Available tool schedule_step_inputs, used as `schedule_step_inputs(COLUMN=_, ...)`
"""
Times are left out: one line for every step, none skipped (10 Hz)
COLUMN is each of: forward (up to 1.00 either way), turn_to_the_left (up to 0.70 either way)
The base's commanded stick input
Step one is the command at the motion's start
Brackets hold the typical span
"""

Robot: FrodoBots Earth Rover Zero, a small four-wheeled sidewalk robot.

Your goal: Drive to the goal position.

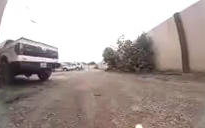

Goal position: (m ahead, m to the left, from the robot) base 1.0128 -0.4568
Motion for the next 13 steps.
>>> schedule_step_inputs(forward=0.70, turn_to_the_left=-0.06)
schedule_step_inputs(forward=0.70, turn_to_the_left=-0.24)
schedule_step_inputs(forward=0.70, turn_to_the_left=-0.31)
schedule_step_inputs(forward=0.70, turn_to_the_left=-0.25)
schedule_step_inputs(forward=0.70, turn_to_the_left=-0.19)
schedule_step_inputs(forward=0.70, turn_to_the_left=-0.13)
schedule_step_inputs(forward=0.70, turn_to_the_left=-0.07)
schedule_step_inputs(forward=0.70, turn_to_the_left=0.00)
schedule_step_inputs(forward=0.70, turn_to_the_left=0.00)
schedule_step_inputs(forward=0.70, turn_to_the_left=0.00)
schedule_step_inputs(forward=0.70, turn_to_the_left=0.00)
schedule_step_inputs(forward=0.70, turn_to_the_left=0.26)
schedule_step_inputs(forward=0.70, turn_to_the_left=0.14)
